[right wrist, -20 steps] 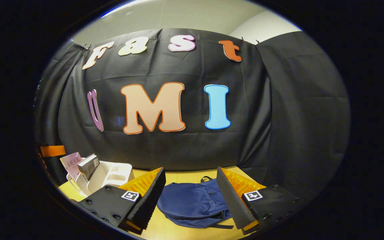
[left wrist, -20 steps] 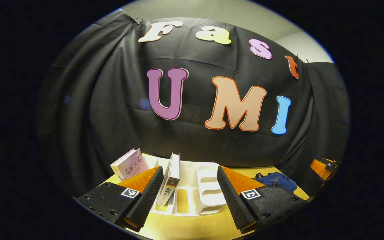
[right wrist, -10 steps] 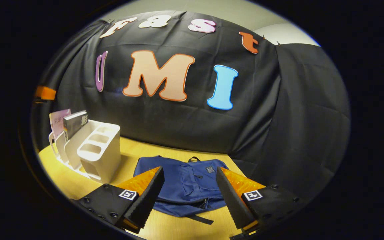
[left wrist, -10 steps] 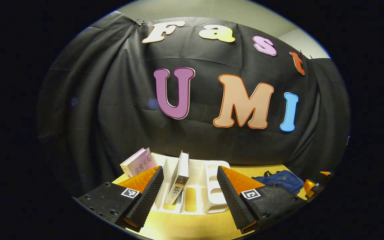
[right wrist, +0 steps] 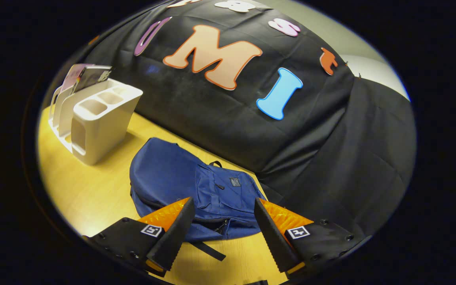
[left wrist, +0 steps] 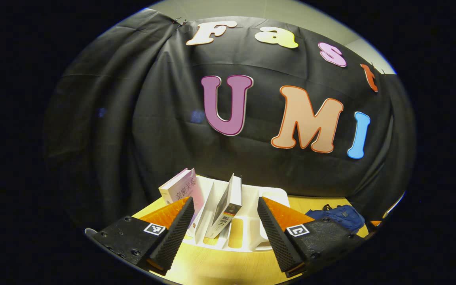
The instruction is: Open the schoolbag, grab two books from the bookshelf and put them into the schoolbag.
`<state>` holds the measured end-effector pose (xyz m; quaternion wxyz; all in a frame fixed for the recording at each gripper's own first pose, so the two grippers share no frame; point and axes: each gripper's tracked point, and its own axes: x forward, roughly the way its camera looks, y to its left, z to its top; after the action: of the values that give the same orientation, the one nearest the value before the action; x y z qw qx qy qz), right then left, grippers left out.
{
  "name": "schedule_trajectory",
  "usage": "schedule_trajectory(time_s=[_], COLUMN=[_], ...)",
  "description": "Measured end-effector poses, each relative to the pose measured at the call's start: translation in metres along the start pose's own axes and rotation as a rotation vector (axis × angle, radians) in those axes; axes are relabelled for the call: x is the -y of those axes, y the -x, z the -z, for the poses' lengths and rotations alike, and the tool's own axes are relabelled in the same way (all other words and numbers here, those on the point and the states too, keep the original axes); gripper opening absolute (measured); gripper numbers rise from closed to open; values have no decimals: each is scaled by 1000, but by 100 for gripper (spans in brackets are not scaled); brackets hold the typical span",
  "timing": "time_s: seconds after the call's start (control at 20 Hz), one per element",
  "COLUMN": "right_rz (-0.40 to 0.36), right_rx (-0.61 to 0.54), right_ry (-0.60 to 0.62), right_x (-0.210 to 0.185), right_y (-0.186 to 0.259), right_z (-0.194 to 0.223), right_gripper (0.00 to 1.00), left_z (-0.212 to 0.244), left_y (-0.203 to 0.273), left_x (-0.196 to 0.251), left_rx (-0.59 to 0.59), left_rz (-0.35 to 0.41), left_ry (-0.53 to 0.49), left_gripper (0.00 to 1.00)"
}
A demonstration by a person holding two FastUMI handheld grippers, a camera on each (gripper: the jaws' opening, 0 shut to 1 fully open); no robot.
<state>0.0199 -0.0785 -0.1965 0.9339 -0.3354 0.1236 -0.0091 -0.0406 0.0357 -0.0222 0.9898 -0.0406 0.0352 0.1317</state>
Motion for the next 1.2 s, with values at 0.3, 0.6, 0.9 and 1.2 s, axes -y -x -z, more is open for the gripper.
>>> schedule_trajectory(time_s=[0.3,0.6,0.9,1.2], right_rz=[-30,-64,-66,-49], right_rx=[-20,3,-5,-24], right_ry=[179,376,499,504], right_x=[-33,-63,-73,-70], right_y=[-9,-25,-40,-66], right_z=[25,34,40,32], right_gripper=[97,96,88,90], left_z=[0,0,4,11], left_y=[6,9,8,6], left_x=[-13,-23,-33,-25], left_rx=[-8,-10,-26,-45], left_rz=[-48,-77,-108,-89], left_ry=[-14,-29,-19,2], left_gripper=[95,95,95,95])
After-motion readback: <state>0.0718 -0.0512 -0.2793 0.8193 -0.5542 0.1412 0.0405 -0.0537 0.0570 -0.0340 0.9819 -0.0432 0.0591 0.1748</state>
